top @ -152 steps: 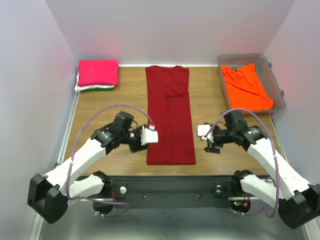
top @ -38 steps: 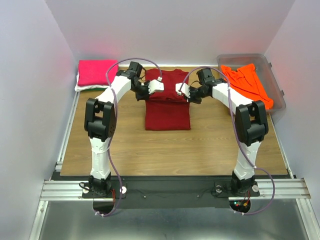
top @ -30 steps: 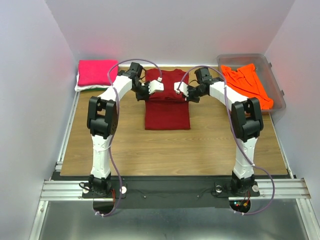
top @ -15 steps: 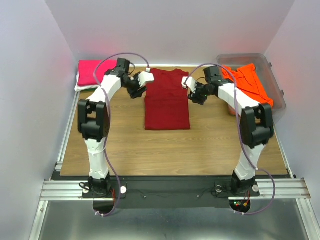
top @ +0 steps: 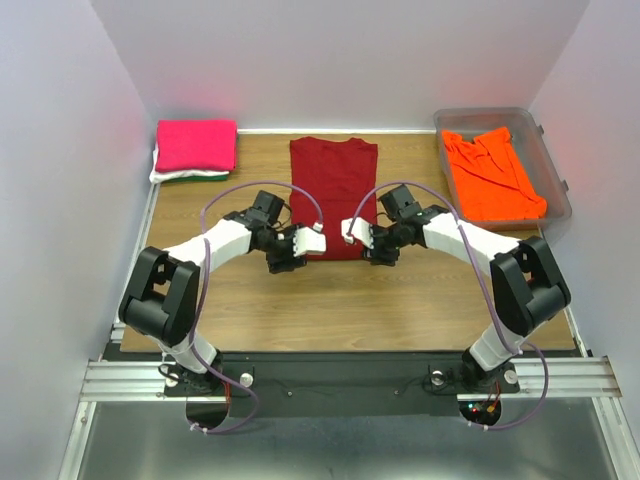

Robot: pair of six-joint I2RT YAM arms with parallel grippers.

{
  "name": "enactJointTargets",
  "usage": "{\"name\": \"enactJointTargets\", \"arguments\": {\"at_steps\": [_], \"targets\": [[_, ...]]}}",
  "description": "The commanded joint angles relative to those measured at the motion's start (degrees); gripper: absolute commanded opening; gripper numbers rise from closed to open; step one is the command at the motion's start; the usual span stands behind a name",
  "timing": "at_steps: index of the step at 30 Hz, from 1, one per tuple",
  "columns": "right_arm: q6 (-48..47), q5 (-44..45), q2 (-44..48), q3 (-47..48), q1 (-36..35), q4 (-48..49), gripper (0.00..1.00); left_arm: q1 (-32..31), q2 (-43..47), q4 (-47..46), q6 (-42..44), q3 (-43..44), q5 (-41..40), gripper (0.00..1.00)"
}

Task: Fold and stack the t-shirts
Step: Fold the tshirt

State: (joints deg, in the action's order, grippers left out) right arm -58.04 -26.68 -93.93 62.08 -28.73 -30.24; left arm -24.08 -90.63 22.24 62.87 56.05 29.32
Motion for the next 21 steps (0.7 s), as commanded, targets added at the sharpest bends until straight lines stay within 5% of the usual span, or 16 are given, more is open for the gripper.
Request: {"name": "enactJointTargets", "arguments": {"at_steps": [1, 16, 20, 21], "targets": [[0.6, 2.1, -1.5, 0.6, -0.1, 6.4, 0.48, -1.9, 2.7, -7.3, 1.4, -1.3, -3.6, 0.66], [-2.2, 3.7, -6.6, -2.6, -0.2, 9.8, 0.46, -2.6, -7.1, -5.8, 5.2, 2.8, -4.4, 0.62], [-2.3, 3.8, -6.4, -3.4, -0.2, 10.1, 0.41, -2.7, -8.0, -5.5, 5.8, 2.3, -4.7, 0.5], [-2.3, 3.9, -6.4, -3.3, -0.2, 10.2, 0.36, -2.7, -8.1, -5.5, 5.7, 2.3, -4.8, 0.39]]}}
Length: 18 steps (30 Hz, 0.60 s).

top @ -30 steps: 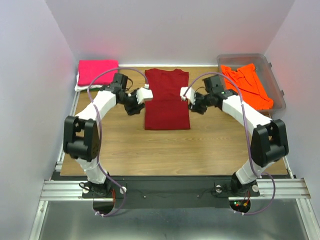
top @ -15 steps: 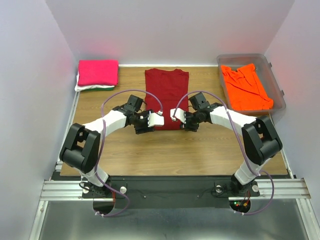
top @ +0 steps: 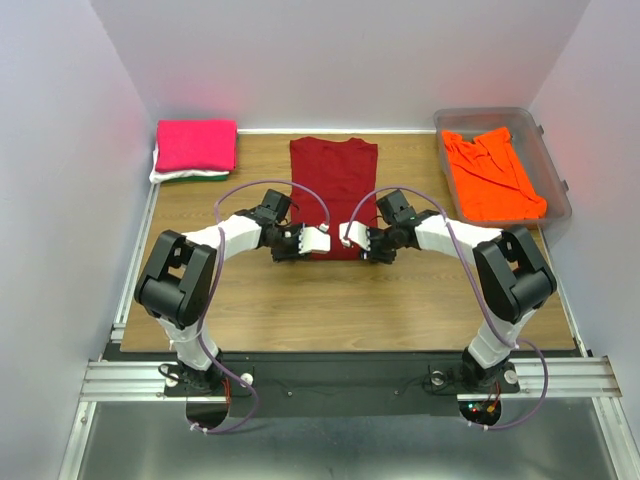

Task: Fold and stack the t-shirts
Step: Fold the tshirt

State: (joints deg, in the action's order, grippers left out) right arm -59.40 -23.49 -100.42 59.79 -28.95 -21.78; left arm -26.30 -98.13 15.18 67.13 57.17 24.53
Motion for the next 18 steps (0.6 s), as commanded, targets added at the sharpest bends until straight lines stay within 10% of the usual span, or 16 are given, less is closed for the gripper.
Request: {"name": "enactJointTargets", "arguments": {"at_steps": [1, 5, 8, 18], "targets": [[-0.3, 0.8, 0.1, -0.8, 0.0, 1.8, 0.33, -0.4, -0.6, 1.9, 1.2, 1.3, 0.1, 0.32], [2.3, 1.2, 2.1, 0.2, 0.0, 1.6, 0.14, -0.1, 1.2, 4.1, 0.5, 2.6, 1.7, 0.0], [6.3, 1.2, 4.0, 1.9, 0.3, 1.3, 0.01, 2.2, 2.4, 9.2, -0.5, 5.7, 4.3, 0.0], [9.4, -0.6, 13.3, 7.5, 2.1, -9.6, 0.01, 5.1, 10.1, 21.1, -3.2, 13.1, 9.6, 0.0]]}}
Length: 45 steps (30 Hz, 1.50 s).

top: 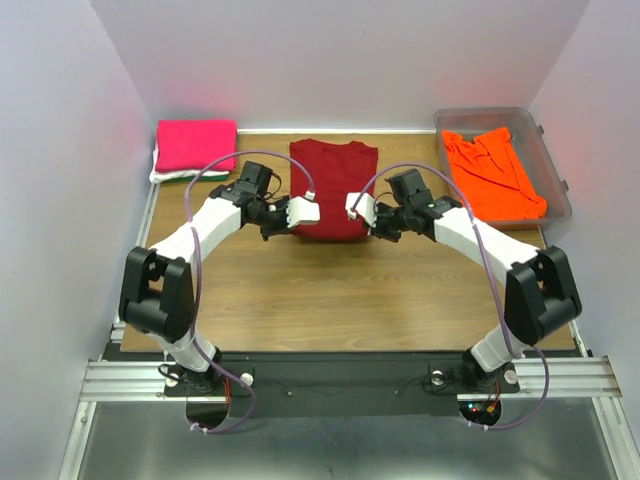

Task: Fold and stack the t-shirts
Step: Fold the tshirt

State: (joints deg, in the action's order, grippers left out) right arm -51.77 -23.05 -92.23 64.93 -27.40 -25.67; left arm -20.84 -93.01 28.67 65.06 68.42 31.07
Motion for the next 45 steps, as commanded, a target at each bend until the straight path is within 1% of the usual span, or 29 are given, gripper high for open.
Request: {"name": "enactJointTargets", "arguments": {"at_steps": [1, 4, 6, 8, 9, 12, 13, 15, 17, 19, 22, 24, 26, 27, 28, 29, 30, 31, 32, 33, 34, 35, 36, 37, 38, 39, 40, 43, 45], "targets": [[1.8, -1.1, 5.6, 2.8, 0.5, -7.0, 0.01, -0.4, 5.6, 9.3, -1.2, 1.5, 3.1, 0.0], [2.3, -2.8, 8.1, 4.6, 0.5, -14.0, 0.01, -1.5, 9.4, 11.1, -0.9, -0.6, 3.1, 0.0], [1.8, -4.2, 10.8, 4.6, 0.2, -19.0, 0.0, -3.0, 13.9, 12.5, -0.9, -2.5, 2.8, 0.0], [1.5, -5.0, 12.9, 3.6, -0.5, -22.2, 0.01, -5.7, 18.7, 14.3, -1.4, -5.6, 2.4, 0.0], [1.1, -6.3, 15.2, 3.2, -1.3, -26.0, 0.01, -7.2, 20.3, 15.2, -2.2, -7.2, 2.6, 0.0], [-1.1, -9.1, 18.5, 1.5, -2.7, -34.3, 0.01, -8.7, 25.9, 20.0, -3.1, -8.5, 4.8, 0.0], [-1.7, -9.7, 20.9, 1.3, -3.4, -36.0, 0.01, -9.0, 28.0, 22.9, -3.1, -8.5, 5.6, 0.0], [-1.4, -11.0, 23.2, 1.5, -3.5, -39.2, 0.01, -9.2, 30.1, 25.6, -3.2, -8.0, 7.4, 0.0], [-0.4, -10.7, 25.6, 2.4, -3.5, -39.7, 0.01, -9.2, 32.3, 28.3, -3.7, -6.4, 8.2, 0.0], [-0.2, -10.0, 25.3, 4.7, -3.5, -40.4, 0.01, -9.3, 32.4, 28.4, -5.6, -5.3, 7.3, 0.0], [-0.8, -8.1, 20.6, 7.5, -3.4, -40.4, 0.01, -9.0, 28.9, 29.7, -5.7, -2.8, 6.1, 0.0], [-3.8, -7.4, 16.6, 8.8, -2.9, -40.0, 0.01, -8.3, 25.6, 29.1, -6.1, -1.2, 7.3, 0.0], [-5.4, -8.8, 12.0, 12.5, -0.9, -39.5, 0.01, -5.5, 21.8, 28.6, -4.9, 2.5, 8.7, 0.0], [-5.8, -9.4, 10.1, 16.2, 0.8, -39.6, 0.01, -2.7, 20.3, 28.9, -4.1, 5.7, 10.0, 0.0], [-6.2, -9.7, 8.5, 16.3, 1.6, -39.6, 0.01, -2.7, 18.7, 29.6, -2.8, 5.8, 10.5, 0.0], [-7.9, -10.3, 5.5, 19.5, 2.5, -39.7, 0.01, 0.1, 14.8, 31.5, -0.7, 9.6, 11.5, 0.0], [-9.0, -10.4, 4.3, 20.8, 3.4, -39.7, 0.01, 1.1, 12.6, 32.3, 0.2, 11.7, 11.9, 0.0], [-10.2, -10.3, 2.9, 21.7, 4.9, -39.7, 0.01, 2.1, 10.4, 33.5, 1.0, 15.9, 12.2, 0.0], [-12.4, -10.3, 1.0, 23.7, 5.5, -39.7, 0.01, 3.3, 5.9, 35.2, 2.1, 18.0, 12.5, 0.0], [-13.1, -10.2, -0.7, 24.8, 6.2, -39.7, 0.01, 3.6, 3.9, 35.2, 2.1, 19.4, 12.6, 0.0], [-13.7, -10.2, -4.9, 26.2, 7.3, -39.7, 0.01, 4.0, 1.9, 35.1, 3.2, 21.9, 12.6, 0.0], [-14.5, -10.4, -7.0, 27.5, 8.0, -39.8, 0.0, 4.6, -2.0, 35.0, 3.7, 23.0, 12.6, 0.0], [-15.1, -11.0, -8.9, 30.4, 8.6, -39.6, 0.01, 4.8, -4.3, 34.8, 3.9, 23.9, 12.5, 0.0], [-15.6, -11.2, -13.5, 31.8, 9.7, -39.7, 0.01, 5.1, -6.5, 34.4, 3.8, 25.8, 11.9, 0.0], [-16.1, -11.3, -15.6, 33.1, 10.1, -39.5, 0.01, 5.5, -11.0, 33.8, 4.0, 26.8, 12.0, 0.0], [-16.4, -11.8, -18.0, 35.5, 11.0, -39.4, 0.01, 6.3, -13.1, 33.7, 4.1, 27.9, 12.8, 0.0], [-17.0, -11.9, -21.5, 36.5, 11.2, -39.3, 0.01, 6.7, -17.1, 31.9, 2.5, 30.3, 13.0, 0.0], [-17.0, -12.1, -26.2, 38.7, 11.8, -38.0, 0.0, 7.6, -22.3, 29.3, 0.3, 34.1, 13.0, 0.0], [-16.6, -11.7, -29.4, 39.0, 12.3, -36.2, 0.01, 7.7, -26.9, 28.0, -0.8, 38.4, 12.5, 0.01]]}}
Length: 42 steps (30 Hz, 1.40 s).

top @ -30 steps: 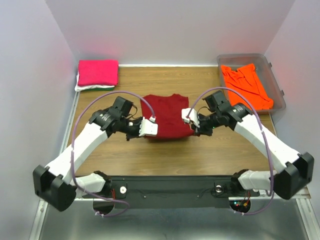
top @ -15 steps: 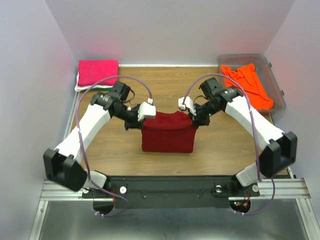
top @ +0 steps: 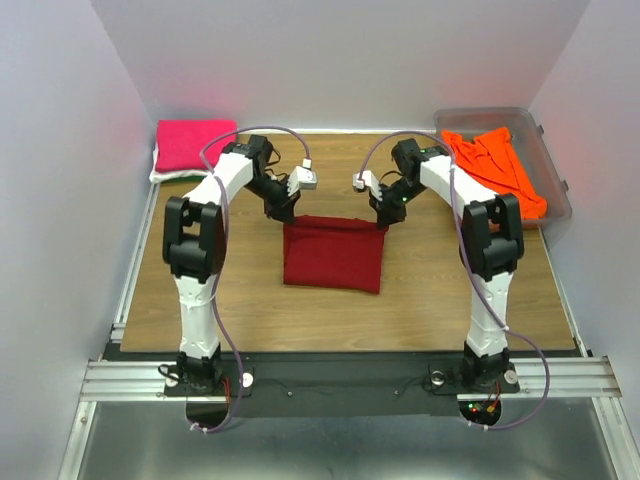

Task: Fold and stack the t-shirts
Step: Fold the tshirt

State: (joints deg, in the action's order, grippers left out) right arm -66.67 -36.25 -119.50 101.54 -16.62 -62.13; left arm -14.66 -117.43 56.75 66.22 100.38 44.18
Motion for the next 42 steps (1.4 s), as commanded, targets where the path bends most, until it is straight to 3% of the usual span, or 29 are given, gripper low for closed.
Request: {"name": "enactJointTargets", "arguments": {"at_steps": [1, 2, 3, 6, 8, 9, 10, 14, 16, 18, 25, 30, 33, 36, 42], "targets": [[-1.4, 1.5, -3.0, 2.4, 1.7, 0.9, 0.01, 1.6, -3.6, -0.4, -2.2, 8.8, -0.6, 0.03], [0.2, 1.7, -3.5, 2.2, 1.9, 3.5, 0.1, 1.6, -5.5, -1.4, -2.8, 9.6, -0.5, 0.18], [1.8, 2.7, -4.0, 2.3, 2.0, 5.2, 0.19, 1.9, -6.1, -2.4, -5.0, 10.2, -0.4, 0.21], [7.9, 2.8, -3.9, 3.6, 3.1, 10.8, 0.27, 3.0, -6.2, -4.8, -7.6, 9.6, 1.4, 0.25], [13.3, 2.9, -3.4, 5.4, 3.7, 13.2, 0.44, 5.2, -3.8, -9.4, -10.7, 6.9, 2.2, 0.29], [15.3, 2.8, -2.7, 6.0, 4.2, 14.8, 0.84, 5.8, -2.7, -10.8, -13.7, 6.1, 3.3, 0.37], [17.3, 2.5, -2.1, 6.7, 4.4, 15.3, 0.96, 6.4, -1.6, -12.2, -14.8, 4.2, 3.5, 0.43], [27.6, 1.5, 2.9, 5.9, 4.9, 19.0, 0.94, 9.2, 6.8, -23.6, -25.1, -5.0, 2.8, 0.48], [33.1, -0.7, 5.8, 2.1, 4.9, 20.7, 0.85, 9.1, 12.5, -29.0, -27.6, -11.4, 3.4, 0.47], [40.7, -2.3, 9.4, -1.8, 4.9, 23.4, 0.69, 8.4, 16.4, -31.9, -32.7, -15.3, 5.3, 0.45], [59.4, -12.7, 11.5, -16.0, 4.9, 37.2, 0.55, 6.4, 18.7, -47.3, -53.6, -28.2, 16.6, 0.46], [78.3, -20.4, 4.7, -19.4, 4.8, 51.0, 0.43, 3.0, 12.7, -68.1, -73.8, -34.9, 19.4, 0.44], [81.3, -18.5, 1.6, -19.7, 4.8, 56.0, 0.43, 2.9, 5.8, -75.8, -80.6, -34.0, 17.9, 0.43], [80.8, -13.6, -6.3, -15.3, 4.8, 56.9, 0.42, 3.8, -3.1, -77.5, -84.2, -29.2, 14.0, 0.4], [79.1, -7.1, -14.8, -6.8, 5.4, 56.6, 0.4, 7.3, -12.3, -73.2, -85.0, -20.7, 12.3, 0.35]]}}
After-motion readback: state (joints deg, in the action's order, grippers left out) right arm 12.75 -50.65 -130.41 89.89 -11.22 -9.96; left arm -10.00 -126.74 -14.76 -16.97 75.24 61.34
